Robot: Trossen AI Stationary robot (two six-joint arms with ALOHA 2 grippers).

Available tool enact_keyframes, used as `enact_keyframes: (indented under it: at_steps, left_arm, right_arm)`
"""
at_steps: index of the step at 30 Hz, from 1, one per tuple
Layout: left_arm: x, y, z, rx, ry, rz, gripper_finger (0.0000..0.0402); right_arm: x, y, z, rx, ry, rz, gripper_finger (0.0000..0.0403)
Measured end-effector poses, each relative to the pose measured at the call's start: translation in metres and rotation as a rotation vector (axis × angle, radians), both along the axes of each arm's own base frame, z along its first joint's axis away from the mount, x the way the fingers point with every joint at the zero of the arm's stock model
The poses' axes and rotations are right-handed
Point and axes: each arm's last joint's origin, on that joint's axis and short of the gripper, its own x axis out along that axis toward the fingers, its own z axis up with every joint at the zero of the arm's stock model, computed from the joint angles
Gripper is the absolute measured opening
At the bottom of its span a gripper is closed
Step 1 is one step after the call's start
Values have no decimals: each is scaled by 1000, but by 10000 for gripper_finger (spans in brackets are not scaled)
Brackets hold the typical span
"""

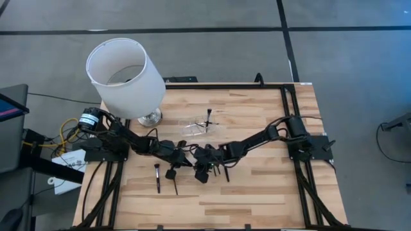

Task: Put items in baskets/containers
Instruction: Put the white and black eyeshadow brush into the transparent organizer

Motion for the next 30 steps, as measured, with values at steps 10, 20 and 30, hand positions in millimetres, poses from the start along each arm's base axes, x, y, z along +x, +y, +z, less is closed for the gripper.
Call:
enact_keyframes:
  at_steps: [10, 20, 30]
  left_arm:
    - [1, -1, 2, -45, -3, 17, 38]
    - [-11, 1, 51, -103, -202, 117, 91]
    - [-39, 3, 77, -151, -331, 98, 90]
  right_arm:
    - [0, 3, 4, 57, -12, 58, 14]
    - [-38, 15, 60, -56, 139, -27, 5]
    - [-102, 31, 183, -770, -318, -359, 4]
